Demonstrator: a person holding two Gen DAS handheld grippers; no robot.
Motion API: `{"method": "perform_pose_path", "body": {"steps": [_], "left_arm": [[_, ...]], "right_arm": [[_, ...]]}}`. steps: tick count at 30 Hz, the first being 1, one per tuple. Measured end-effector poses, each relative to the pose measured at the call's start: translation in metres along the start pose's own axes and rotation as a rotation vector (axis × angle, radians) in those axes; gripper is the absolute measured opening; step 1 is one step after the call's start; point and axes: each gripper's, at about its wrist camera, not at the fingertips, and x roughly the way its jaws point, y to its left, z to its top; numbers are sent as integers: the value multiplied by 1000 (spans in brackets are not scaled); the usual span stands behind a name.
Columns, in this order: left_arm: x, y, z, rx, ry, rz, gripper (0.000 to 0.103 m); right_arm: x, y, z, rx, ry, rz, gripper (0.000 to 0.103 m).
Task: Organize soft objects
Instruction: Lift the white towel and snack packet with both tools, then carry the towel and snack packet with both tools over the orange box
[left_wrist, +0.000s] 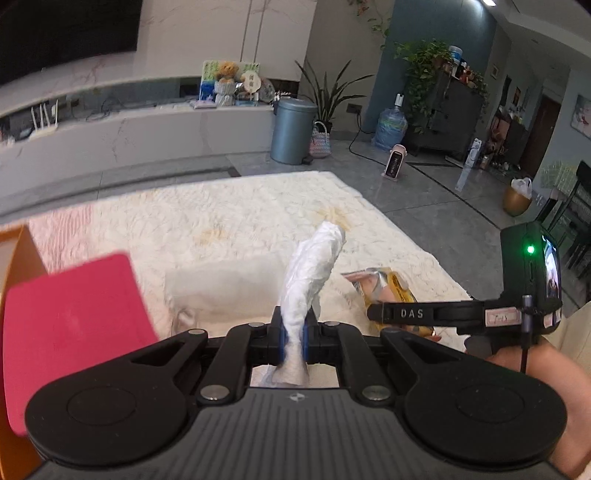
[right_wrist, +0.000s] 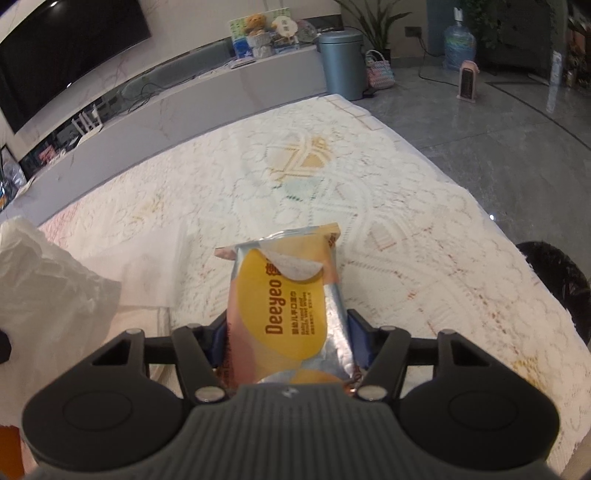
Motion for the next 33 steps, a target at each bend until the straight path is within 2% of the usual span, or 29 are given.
{"method": "perform_pose_path", "body": {"steps": [1, 6, 10, 16, 19, 24, 29, 33], "left_arm": [[0, -2, 4, 11, -3, 0, 9], [-2, -1, 26, 16, -20, 27, 9], [-5, 19, 50, -77, -58, 73, 9], [-25, 55, 89, -109, -117, 171, 9], [-41, 82, 95, -155, -129, 182, 9], [-69, 120, 89, -157, -158, 264, 9], [-94, 160, 80, -208, -167, 330, 9], [-117, 185, 76, -260, -199, 324, 9]], "right_arm": [[-2, -3, 1, 8, -6, 5, 62], [-17, -21, 12, 33, -55, -40, 62], [-26, -38, 26, 121, -80, -26, 62], [-39, -23, 55, 117, -126, -101, 62], [-47, -1, 79, 91, -153, -92, 62], [-66, 63, 119, -1, -268, -110, 62], [-79, 140, 141, -98, -317, -26, 62], [-83, 199, 139, -146, -327, 72, 62]]}}
